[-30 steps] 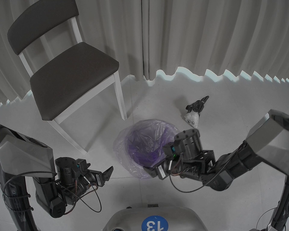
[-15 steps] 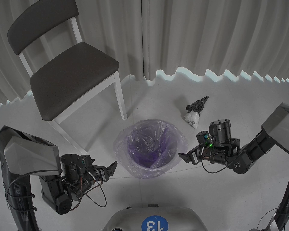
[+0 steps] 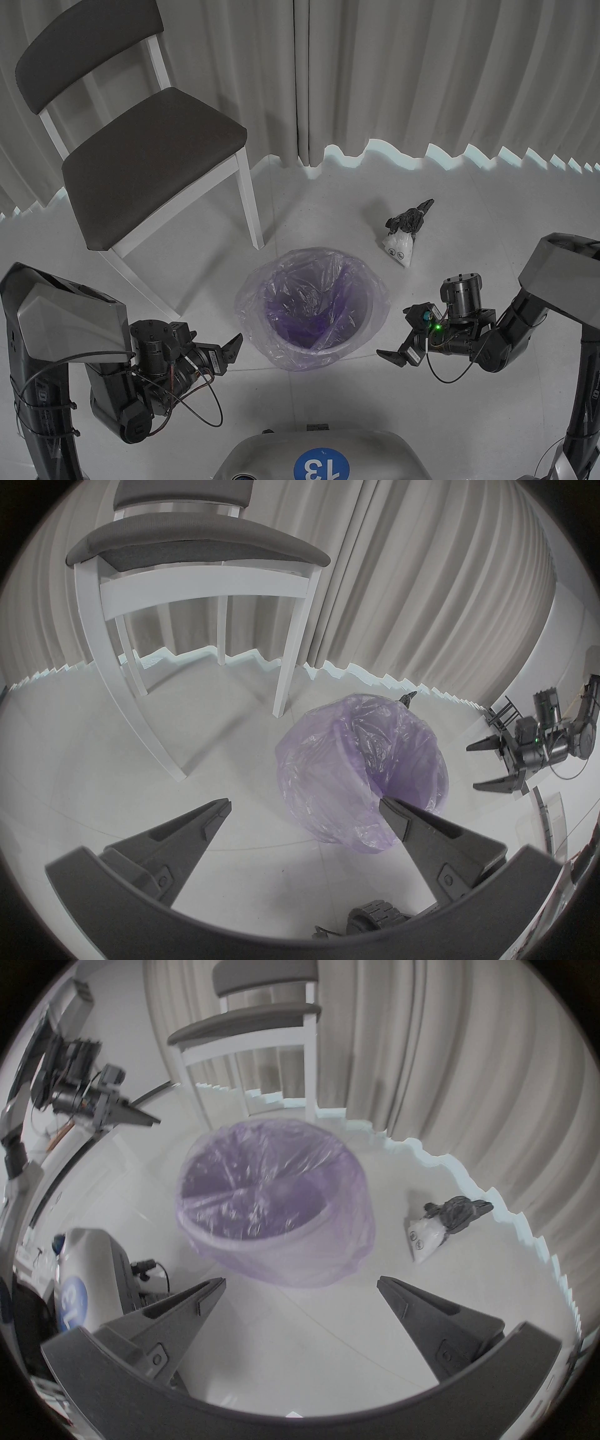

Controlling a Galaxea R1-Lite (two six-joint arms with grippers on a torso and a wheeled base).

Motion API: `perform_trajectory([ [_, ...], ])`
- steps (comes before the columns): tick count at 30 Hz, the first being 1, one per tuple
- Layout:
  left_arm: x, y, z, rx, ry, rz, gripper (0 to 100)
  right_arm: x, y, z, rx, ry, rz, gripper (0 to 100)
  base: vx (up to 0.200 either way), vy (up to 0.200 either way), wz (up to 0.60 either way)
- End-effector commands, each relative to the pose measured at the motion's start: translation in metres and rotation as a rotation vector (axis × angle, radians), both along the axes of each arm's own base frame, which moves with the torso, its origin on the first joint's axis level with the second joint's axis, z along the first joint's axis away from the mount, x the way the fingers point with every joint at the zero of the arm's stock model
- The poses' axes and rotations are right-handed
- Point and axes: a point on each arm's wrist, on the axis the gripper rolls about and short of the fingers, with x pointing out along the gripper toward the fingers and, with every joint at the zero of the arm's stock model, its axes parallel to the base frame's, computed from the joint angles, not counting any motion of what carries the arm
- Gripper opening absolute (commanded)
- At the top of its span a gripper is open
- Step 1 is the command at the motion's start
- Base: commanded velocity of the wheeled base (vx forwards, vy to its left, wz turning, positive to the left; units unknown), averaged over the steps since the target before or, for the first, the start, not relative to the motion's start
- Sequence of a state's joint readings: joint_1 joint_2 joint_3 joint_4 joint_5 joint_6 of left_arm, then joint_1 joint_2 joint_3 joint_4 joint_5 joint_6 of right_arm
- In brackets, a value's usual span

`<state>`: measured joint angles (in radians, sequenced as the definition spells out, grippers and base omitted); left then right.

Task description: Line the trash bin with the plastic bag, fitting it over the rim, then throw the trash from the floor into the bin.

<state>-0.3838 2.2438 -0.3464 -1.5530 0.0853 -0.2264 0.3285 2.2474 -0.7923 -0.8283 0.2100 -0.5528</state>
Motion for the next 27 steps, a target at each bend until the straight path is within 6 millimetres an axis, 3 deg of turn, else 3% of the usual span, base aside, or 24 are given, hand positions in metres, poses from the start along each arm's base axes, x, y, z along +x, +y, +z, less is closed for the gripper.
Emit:
perform_trajectory([
  [1,0.0,0.001,0.001,-0.006,-0.01,0.005,100,0.001,0.003,-0.029,-0.027,0.063,0.025,100,0.0,0.0,0.0],
  [12,-0.001,0.002,0.002,-0.006,-0.014,0.019,100,0.023,0.022,-0.049,0.004,-0.008,0.046,100,0.0,0.0,0.0],
  [27,-0.001,0.002,0.003,-0.014,-0.012,0.023,100,0.03,0.036,-0.062,0.028,-0.052,0.067,100,0.0,0.0,0.0],
])
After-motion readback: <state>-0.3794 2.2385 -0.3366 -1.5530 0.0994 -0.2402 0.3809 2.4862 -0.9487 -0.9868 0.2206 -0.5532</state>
